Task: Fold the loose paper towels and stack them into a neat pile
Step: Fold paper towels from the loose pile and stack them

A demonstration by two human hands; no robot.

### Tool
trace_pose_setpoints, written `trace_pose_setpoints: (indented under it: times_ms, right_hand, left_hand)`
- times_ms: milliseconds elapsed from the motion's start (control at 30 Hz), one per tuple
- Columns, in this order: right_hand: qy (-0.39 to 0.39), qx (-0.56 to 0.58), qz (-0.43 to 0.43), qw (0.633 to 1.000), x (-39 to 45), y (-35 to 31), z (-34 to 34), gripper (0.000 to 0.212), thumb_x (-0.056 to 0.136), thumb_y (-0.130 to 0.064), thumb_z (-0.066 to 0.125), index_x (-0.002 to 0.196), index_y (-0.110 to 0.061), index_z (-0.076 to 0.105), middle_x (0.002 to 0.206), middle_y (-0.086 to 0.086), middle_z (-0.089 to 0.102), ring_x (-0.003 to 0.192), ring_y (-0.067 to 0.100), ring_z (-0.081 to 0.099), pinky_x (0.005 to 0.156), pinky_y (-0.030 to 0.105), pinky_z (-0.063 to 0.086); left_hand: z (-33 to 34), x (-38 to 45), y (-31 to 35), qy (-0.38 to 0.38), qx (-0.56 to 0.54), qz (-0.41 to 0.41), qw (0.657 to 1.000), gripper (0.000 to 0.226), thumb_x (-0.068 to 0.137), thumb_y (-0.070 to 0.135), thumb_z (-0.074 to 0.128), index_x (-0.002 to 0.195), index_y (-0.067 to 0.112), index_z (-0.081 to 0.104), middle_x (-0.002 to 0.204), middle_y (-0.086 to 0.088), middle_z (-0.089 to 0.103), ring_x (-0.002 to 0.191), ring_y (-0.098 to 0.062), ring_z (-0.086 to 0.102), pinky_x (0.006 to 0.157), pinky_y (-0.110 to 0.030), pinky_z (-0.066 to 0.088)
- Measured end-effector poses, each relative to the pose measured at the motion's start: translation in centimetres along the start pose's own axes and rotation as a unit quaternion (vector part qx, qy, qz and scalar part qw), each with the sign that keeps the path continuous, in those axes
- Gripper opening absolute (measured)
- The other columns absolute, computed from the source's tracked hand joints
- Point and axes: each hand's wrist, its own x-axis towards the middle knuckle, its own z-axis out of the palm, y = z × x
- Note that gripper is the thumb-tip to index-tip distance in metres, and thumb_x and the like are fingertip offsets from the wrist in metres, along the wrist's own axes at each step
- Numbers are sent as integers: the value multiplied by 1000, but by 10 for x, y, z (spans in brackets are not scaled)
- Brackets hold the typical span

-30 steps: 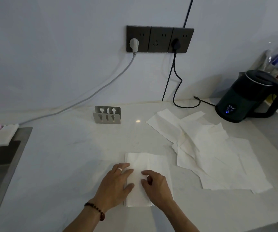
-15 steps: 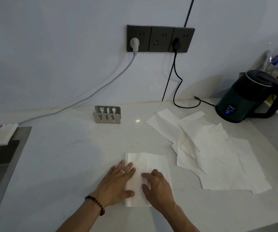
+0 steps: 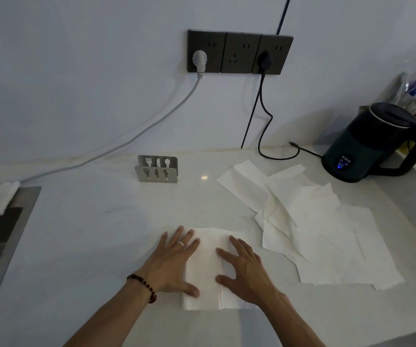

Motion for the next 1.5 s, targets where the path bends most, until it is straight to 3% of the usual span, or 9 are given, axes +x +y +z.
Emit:
trace_pose_setpoints:
  times_ms: [167, 500, 633, 767, 1000, 1100, 1200, 1367, 1500]
  right_hand:
    - [107, 61, 50, 991, 16, 14, -17, 50, 93, -48, 52, 139, -29, 47, 150, -7, 38, 138, 15, 33, 113, 32, 28]
    - [297, -4, 81, 951, 76, 90, -64, 49, 71, 6, 70, 116, -13, 64, 115, 11, 64, 102, 35, 61, 80, 44, 54]
    - [223, -146, 51, 962, 103, 115, -84, 78, 64, -4, 78, 134, -25, 52, 125, 16, 58, 111, 36, 55, 94, 50, 45]
    - [120, -211, 27, 970, 128, 117, -95, 57, 82, -10, 59, 136, -23, 48, 125, 3, 61, 125, 27, 47, 116, 48, 16]
    - [129, 228, -10, 965, 117, 86, -111, 26, 87, -5, 57, 94, -18, 77, 96, -14, 71, 78, 2, 64, 75, 7, 46]
    - [68, 307, -32, 949, 98, 71, -122, 29, 83, 1, 54, 86, -16, 78, 86, -12, 73, 78, -1, 64, 71, 10, 47]
    - [71, 380, -7, 922, 81, 61, -129, 27, 86, 1, 50, 84, -12, 74, 81, -7, 70, 72, 1, 59, 71, 22, 47]
    - [77, 604, 27, 793, 55, 40, -120, 36, 90, -54, 53, 118, -35, 63, 117, -7, 68, 109, 13, 64, 95, 38, 51]
    - [86, 593, -15, 801, 34, 23, -112, 49, 83, -54, 61, 122, -23, 61, 111, 0, 71, 104, 19, 68, 88, 37, 55]
  left_hand:
    - [-28, 31, 27, 106, -14, 6, 994, 63, 97, 53, 35, 150, 20, 27, 162, -2, 11, 150, -17, -5, 119, -37, -6]
    - [-42, 93, 71, 116, -64, 2, 991, 52, 98, 41, 42, 146, 21, 34, 148, 2, 39, 136, -16, 33, 115, -27, 18]
    - [-39, 101, 70, 109, -74, -13, 991, 51, 99, 40, 40, 146, 23, 34, 148, 4, 39, 136, -14, 33, 115, -27, 18]
    - [-41, 105, 68, 112, -89, -24, 989, 48, 99, 37, 41, 145, 23, 36, 146, 5, 40, 133, -13, 35, 114, -26, 22]
    - [-55, 108, 59, 178, -134, -73, 972, 73, 97, 41, 50, 154, 27, 7, 160, 9, 12, 149, -14, 4, 120, -29, 11]
    - [-63, 108, 59, 226, -135, -21, 965, 60, 95, 41, 55, 149, 26, 34, 154, 7, 31, 146, -17, 22, 121, -34, 17]
    - [-71, 99, 62, 245, -254, -15, 936, 28, 98, 33, 52, 113, 16, 69, 111, -3, 70, 103, -19, 63, 92, -30, 49]
    - [-83, 77, 71, 219, -511, -91, 826, 22, 98, 29, 54, 104, 17, 70, 94, 1, 73, 87, -14, 68, 79, -31, 56]
    - [-93, 60, 73, 227, -615, -128, 744, 18, 96, 25, 55, 101, 19, 71, 94, 1, 75, 88, -16, 70, 82, -36, 58]
